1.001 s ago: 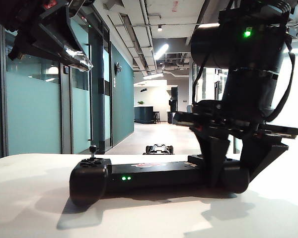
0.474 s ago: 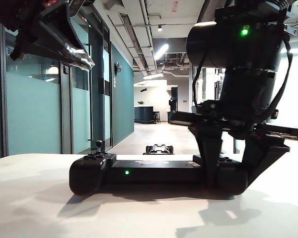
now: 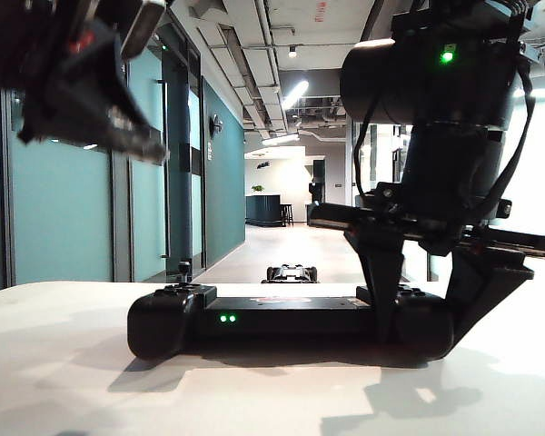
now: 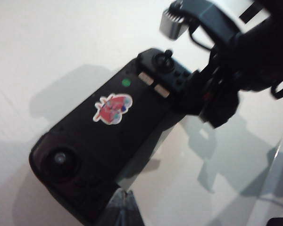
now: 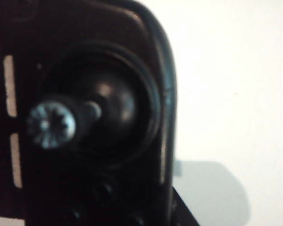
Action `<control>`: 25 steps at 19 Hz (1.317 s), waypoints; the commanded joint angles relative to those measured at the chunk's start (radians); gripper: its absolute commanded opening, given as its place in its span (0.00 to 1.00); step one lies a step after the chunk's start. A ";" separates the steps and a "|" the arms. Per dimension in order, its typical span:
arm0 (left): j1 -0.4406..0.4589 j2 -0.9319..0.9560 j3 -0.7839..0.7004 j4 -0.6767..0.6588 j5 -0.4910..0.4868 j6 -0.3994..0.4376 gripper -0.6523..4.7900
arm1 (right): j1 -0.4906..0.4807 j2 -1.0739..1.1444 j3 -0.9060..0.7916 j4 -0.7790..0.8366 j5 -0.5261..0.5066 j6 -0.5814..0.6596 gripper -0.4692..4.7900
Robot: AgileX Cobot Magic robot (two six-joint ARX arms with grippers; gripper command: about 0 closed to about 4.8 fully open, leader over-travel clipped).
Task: Push the left joystick on the remote control sitting on the white table forward to make the robot dog walk in a straight line until it approaches the door.
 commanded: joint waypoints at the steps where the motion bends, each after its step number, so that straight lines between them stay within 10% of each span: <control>1: -0.001 -0.002 -0.055 0.084 0.009 0.008 0.11 | 0.002 0.003 -0.004 -0.038 -0.010 0.011 0.47; 25: 0.000 0.301 -0.120 0.432 0.013 0.090 0.11 | 0.002 0.003 -0.005 -0.059 -0.013 0.011 0.47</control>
